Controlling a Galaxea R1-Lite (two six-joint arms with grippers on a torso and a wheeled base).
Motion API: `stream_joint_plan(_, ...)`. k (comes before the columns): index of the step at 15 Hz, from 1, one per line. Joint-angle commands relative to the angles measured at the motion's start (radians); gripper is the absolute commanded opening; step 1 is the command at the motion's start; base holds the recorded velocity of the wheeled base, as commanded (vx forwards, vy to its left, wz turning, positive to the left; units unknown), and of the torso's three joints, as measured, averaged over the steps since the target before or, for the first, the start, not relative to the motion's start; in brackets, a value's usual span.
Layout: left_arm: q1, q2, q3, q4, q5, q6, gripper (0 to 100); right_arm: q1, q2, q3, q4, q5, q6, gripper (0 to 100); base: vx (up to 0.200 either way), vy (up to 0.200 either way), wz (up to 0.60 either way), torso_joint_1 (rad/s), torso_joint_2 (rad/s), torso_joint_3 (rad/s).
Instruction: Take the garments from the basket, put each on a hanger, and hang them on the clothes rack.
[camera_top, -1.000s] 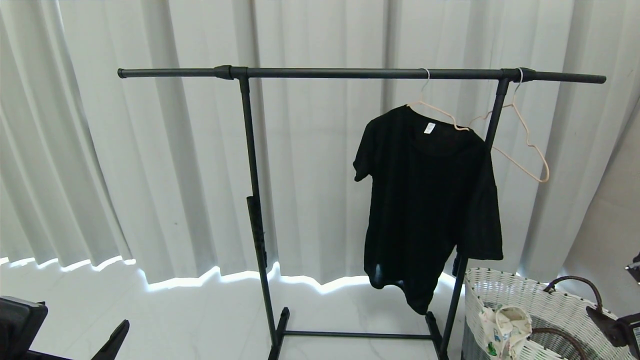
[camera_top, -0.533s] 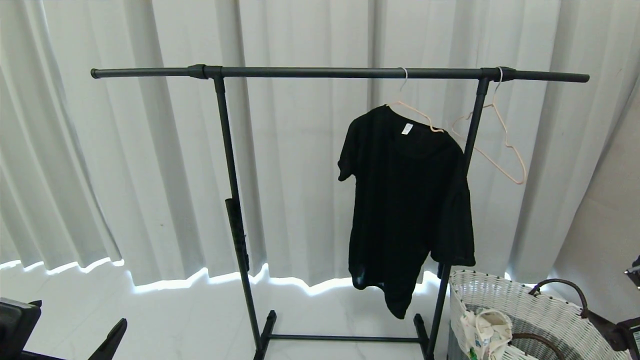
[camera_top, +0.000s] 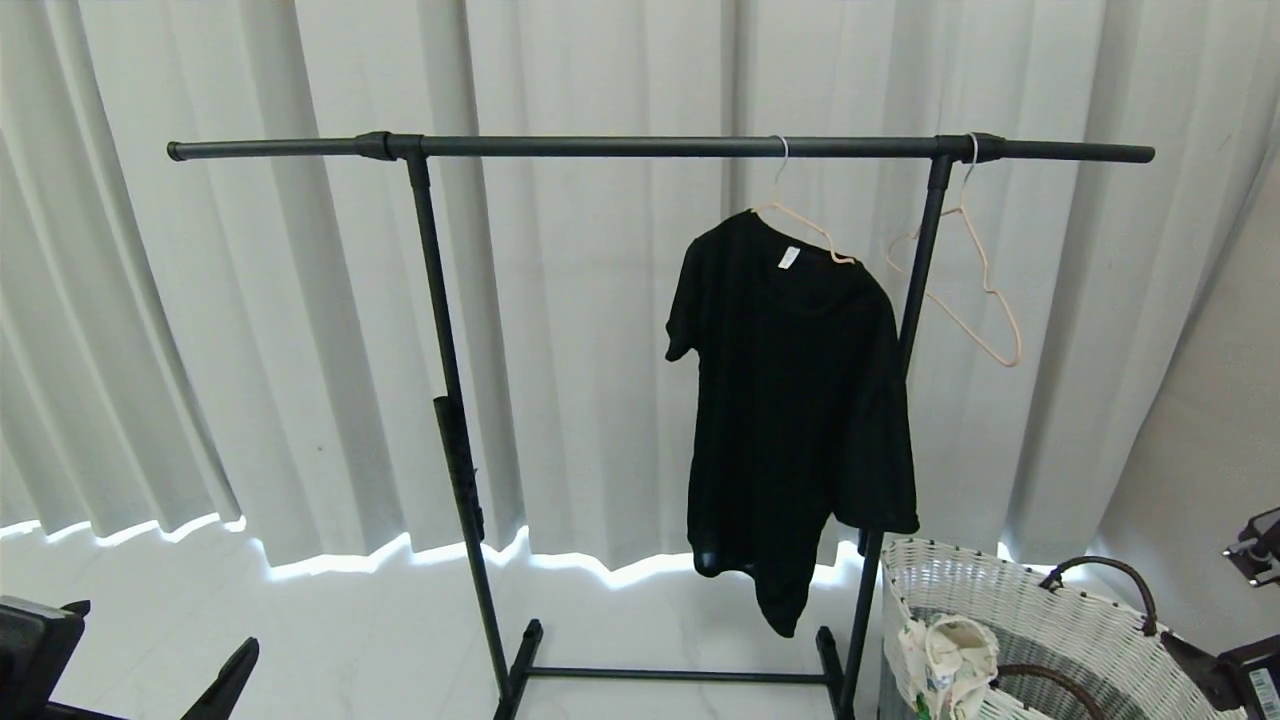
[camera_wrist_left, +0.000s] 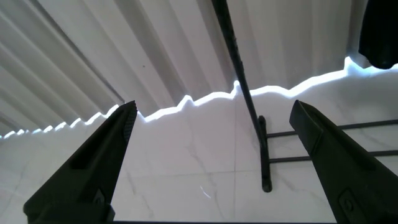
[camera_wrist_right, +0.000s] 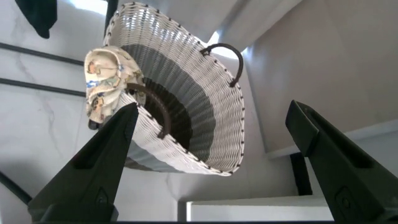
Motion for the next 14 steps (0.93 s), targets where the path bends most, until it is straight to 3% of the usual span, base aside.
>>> stream_joint_plan(1, 0.0, 0.02, 0.0, 0.0, 0.0, -0.003, 100, 0.001, 0.085, -0.008, -0.004, 0.011, 0.0, 100, 0.2, 0.0, 0.0, 0.002, 0.0, 0.007)
stream_joint_plan(4, -0.003, 0.042, -0.005, 0.0, 0.0, -0.003, 100, 0.001, 0.224, -0.006, -0.073, 0.064, 0.002, 100, 0.2, 0.0, 0.0, 0.002, 0.0, 0.007)
stream_joint_plan(6, -0.008, 0.051, -0.005, 0.0, 0.0, -0.003, 100, -0.004, 0.325, -0.006, -0.118, 0.159, 0.002, 100, 0.2, 0.0, 0.0, 0.005, 0.0, 0.0)
stream_joint_plan(9, -0.009, 0.068, -0.006, -0.002, 0.0, -0.006, 100, -0.005, 0.46, 0.001, -0.161, 0.165, -0.018, 100, 0.2, 0.0, 0.0, 0.004, 0.0, 0.002)
stream_joint_plan(14, -0.034, 0.046, -0.006, -0.002, -0.054, -0.007, 100, -0.028, 0.694, 0.044, -0.237, 0.176, -0.121, 100, 0.0, 0.0, 0.0, 0.0, 0.0, 0.0)
